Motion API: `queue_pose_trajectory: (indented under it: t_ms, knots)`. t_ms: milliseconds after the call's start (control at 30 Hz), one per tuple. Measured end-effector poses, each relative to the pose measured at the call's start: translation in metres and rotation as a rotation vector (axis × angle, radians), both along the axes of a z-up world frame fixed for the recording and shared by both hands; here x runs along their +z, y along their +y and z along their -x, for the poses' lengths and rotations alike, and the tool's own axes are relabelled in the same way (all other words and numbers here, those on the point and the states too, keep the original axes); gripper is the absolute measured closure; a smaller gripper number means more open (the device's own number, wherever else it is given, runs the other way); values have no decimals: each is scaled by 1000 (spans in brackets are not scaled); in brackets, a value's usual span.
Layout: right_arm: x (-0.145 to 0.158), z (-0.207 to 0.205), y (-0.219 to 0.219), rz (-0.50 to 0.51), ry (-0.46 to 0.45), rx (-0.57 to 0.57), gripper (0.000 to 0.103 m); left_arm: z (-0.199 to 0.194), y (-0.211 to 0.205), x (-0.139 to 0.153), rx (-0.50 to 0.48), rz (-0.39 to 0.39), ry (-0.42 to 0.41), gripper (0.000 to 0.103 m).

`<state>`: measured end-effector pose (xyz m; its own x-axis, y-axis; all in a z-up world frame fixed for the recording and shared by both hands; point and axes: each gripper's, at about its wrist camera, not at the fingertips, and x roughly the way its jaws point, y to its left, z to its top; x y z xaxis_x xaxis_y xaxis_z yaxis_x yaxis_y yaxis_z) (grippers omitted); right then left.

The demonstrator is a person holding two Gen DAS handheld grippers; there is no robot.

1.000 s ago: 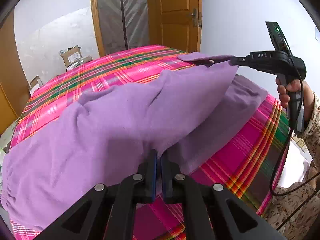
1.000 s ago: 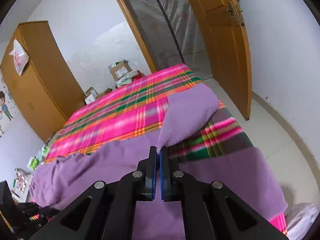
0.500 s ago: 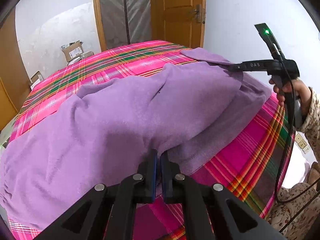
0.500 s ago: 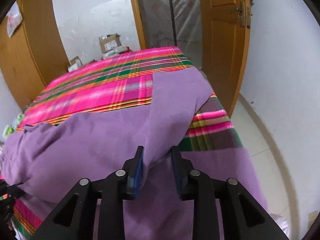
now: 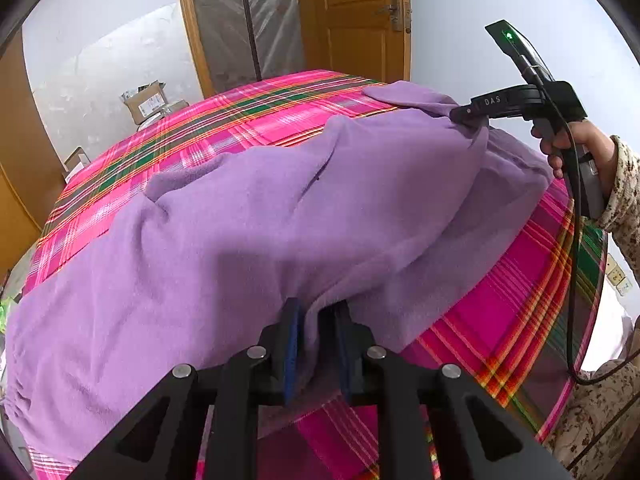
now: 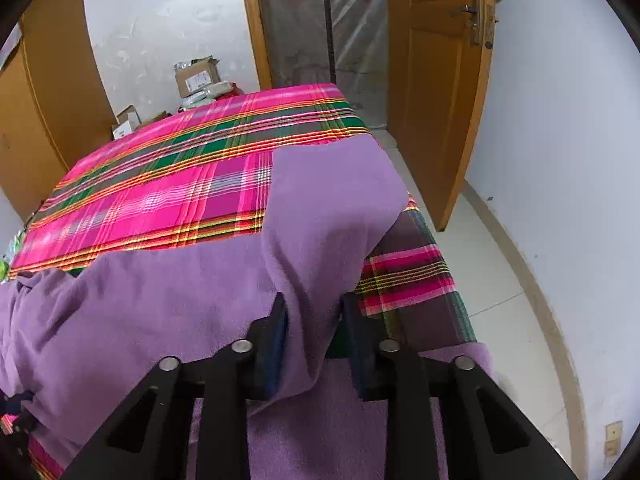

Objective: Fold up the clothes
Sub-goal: 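Carry the held fold over the garment body with the right gripper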

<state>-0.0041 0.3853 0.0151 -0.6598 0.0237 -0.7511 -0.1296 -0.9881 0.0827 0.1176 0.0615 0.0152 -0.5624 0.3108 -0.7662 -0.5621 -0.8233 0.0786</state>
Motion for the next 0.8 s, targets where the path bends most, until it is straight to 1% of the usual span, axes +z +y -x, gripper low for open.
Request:
queue_pose_trajectory:
  t_ms: [33, 100, 133, 167, 300, 367, 567, 667, 800]
  knots:
    - [0, 0, 0, 4, 0, -1, 86, 0, 0, 0, -1, -4, -1, 87]
    - [0, 2, 1, 14, 7, -3, 92, 0, 0, 1, -4, -9, 1, 89]
    - [2, 1, 3, 24, 17, -8, 94, 0, 0, 2, -8, -16, 1, 94]
    - [3, -1, 5, 33, 27, -13, 95, 0, -1, 3, -7, -25, 3, 97]
    - [15, -12, 11, 58, 100, -42, 96, -2, -4, 13, 4, -57, 38, 98]
    - [24, -22, 14, 71, 150, -52, 96, -5, -3, 17, -2, -65, 55, 98]
    - [52, -54, 17, 27, 272, -75, 96, -14, 3, 25, -28, -68, 90, 98]
    - [60, -68, 21, 24, 298, -88, 96, -18, 5, 25, -36, -66, 91, 98]
    - [58, -86, 22, 22, 298, -104, 96, -22, 4, 22, -52, -55, 85, 98]
